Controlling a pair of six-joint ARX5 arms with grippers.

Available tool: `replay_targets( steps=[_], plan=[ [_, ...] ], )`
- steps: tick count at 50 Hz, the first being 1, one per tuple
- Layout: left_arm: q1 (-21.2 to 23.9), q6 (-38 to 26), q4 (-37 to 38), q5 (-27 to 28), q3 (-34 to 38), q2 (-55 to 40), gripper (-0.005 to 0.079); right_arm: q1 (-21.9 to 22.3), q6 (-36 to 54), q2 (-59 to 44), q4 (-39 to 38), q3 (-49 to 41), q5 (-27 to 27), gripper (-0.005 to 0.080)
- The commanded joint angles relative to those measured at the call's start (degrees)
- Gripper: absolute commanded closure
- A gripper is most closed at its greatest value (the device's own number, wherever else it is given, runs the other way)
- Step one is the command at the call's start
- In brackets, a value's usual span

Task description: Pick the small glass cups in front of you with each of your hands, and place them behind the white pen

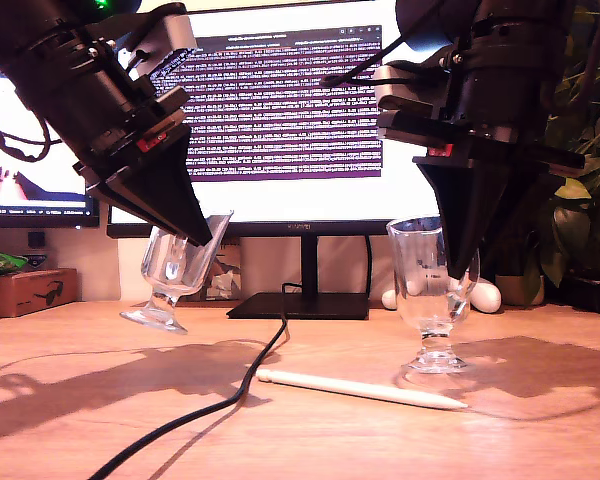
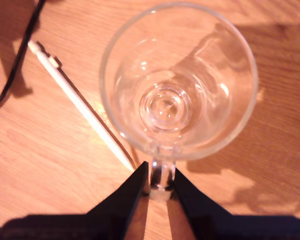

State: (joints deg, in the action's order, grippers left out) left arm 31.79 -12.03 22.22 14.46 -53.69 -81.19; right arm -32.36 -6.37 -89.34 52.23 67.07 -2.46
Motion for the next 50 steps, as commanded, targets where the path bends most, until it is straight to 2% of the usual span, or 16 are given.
replay_targets(
  steps=[1, 26, 50],
  plan=[
    [0.3, -0.5, -1.1, 0.1, -0.7, -0.1, 0.0763, -0.6, -0.3, 0.7, -0.5, 1.2, -0.2, 0.0765],
    [0.3, -0.4, -1.2, 0.1, -0.7, -0.1, 0.0763, -1.0, -0.9, -2.0, 0.3, 1.2, -1.6, 0.0760],
    [0.3, -0.5, -1.3, 0.1, -0.7, -0.1, 0.0763, -1.3, -1.2, -2.0, 2.6, 1.2, -1.7, 0.0568]
  ],
)
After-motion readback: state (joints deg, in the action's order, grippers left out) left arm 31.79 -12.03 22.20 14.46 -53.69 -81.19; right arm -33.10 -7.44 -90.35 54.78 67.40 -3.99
